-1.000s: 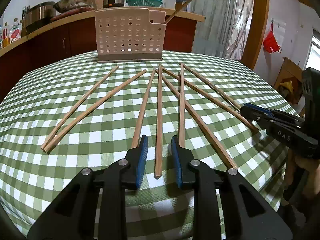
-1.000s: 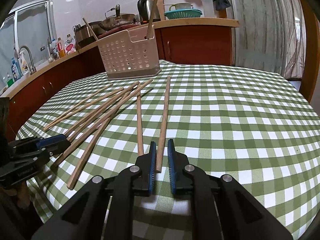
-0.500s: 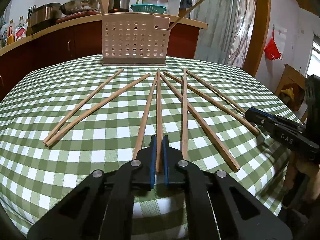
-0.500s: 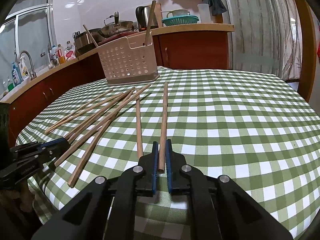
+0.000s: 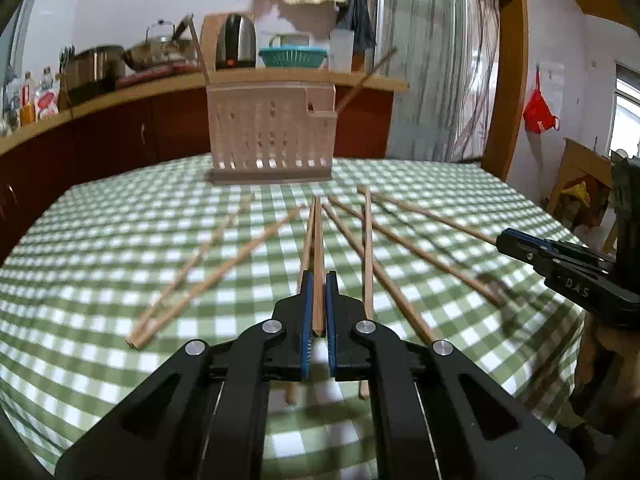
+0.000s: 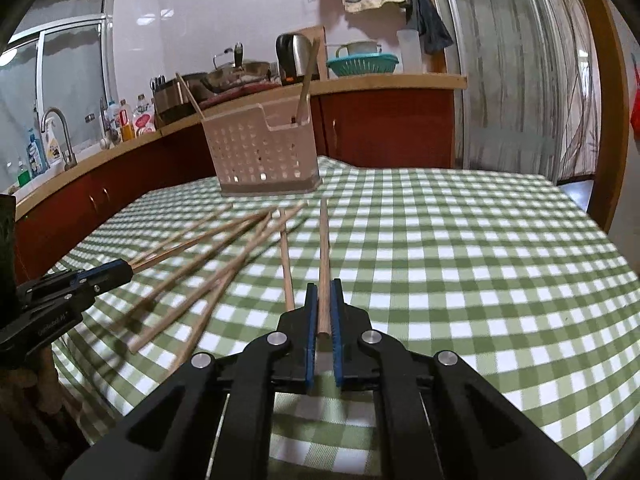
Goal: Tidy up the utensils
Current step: 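Lift both chopsticks and lower them into the beige basket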
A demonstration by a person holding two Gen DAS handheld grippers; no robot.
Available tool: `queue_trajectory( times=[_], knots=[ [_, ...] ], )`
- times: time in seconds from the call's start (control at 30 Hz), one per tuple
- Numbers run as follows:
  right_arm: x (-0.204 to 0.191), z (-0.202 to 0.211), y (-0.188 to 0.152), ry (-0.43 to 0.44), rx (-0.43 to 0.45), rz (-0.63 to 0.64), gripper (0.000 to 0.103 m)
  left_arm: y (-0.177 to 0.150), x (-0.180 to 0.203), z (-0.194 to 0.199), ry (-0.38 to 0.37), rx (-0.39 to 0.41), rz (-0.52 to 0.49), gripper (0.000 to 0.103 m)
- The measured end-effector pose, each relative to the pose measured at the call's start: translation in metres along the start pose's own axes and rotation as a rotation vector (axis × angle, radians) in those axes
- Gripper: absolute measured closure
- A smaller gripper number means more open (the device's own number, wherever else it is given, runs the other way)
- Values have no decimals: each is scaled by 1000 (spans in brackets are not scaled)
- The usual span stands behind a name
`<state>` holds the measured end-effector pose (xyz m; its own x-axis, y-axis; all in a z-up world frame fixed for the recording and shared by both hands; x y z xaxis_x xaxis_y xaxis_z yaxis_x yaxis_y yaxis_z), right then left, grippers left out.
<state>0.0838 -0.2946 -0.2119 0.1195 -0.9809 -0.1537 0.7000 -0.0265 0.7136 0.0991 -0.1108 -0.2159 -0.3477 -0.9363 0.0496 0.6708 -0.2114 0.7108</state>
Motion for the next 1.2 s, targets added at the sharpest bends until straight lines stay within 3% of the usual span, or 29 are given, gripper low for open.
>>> queue_trajectory(
  times=[0.3,0.73,1.2],
  knots=[
    [-5,25,29,-4,76,6,96,36,-17,33,2,97,40,96],
    [-16,56,68,-20,163,42,96,78,-39,69,-14,173,89,96],
    [-24,32,132,21,169,75,96,131,-47,60,-10,143,15,96]
  ],
)
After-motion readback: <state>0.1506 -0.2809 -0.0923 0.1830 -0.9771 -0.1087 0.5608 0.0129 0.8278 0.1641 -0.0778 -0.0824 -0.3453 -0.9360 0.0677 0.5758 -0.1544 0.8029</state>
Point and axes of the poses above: each gripper's, at about its wrist camera, not at the fingertips, and z roughly against the way its jaws point, x to its right, y to its top, the point moved 8 cm from there along -z, roughly the way its jaws point, and after that the axes turned 14 degrees about -x, right-handed, at the moved point
